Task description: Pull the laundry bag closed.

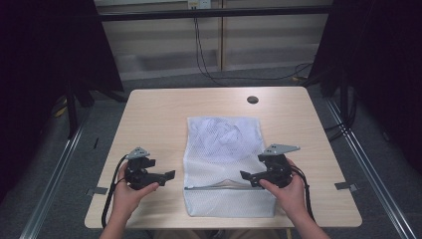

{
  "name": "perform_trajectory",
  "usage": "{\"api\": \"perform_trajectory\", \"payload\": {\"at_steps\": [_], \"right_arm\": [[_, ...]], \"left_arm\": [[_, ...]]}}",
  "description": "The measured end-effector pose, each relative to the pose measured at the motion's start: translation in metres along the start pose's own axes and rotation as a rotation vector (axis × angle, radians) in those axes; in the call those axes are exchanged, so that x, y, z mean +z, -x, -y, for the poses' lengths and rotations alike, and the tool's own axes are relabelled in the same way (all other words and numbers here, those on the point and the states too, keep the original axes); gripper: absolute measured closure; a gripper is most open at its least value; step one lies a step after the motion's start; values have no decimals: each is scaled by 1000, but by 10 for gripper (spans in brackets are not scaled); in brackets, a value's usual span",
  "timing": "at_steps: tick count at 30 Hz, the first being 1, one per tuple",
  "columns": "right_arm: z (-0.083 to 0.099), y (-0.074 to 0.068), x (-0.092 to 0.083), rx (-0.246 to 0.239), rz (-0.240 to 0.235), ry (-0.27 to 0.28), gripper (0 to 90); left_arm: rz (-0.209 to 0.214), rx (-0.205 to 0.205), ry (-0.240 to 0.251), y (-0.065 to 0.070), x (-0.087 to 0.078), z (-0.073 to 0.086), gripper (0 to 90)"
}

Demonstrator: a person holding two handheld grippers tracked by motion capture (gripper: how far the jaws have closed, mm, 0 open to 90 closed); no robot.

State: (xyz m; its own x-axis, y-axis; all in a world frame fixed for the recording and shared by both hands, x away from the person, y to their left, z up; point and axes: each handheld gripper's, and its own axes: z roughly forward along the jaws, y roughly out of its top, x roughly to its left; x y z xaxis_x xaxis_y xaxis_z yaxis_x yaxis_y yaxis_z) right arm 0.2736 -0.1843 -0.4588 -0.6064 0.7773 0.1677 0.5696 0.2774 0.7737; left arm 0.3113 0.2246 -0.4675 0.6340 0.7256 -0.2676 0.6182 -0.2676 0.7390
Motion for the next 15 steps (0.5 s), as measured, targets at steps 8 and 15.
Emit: {"api": "perform_trajectory", "payload": {"at_steps": [8,15], "right_arm": [[-4,-8,15,-4,-23,-29,78],[-9,-20,25,6,-43,-32,85]], "left_arm": [[9,-20,-2,-3,2,-1,30],[13,-37,17,-7,1,-4,36]]}}
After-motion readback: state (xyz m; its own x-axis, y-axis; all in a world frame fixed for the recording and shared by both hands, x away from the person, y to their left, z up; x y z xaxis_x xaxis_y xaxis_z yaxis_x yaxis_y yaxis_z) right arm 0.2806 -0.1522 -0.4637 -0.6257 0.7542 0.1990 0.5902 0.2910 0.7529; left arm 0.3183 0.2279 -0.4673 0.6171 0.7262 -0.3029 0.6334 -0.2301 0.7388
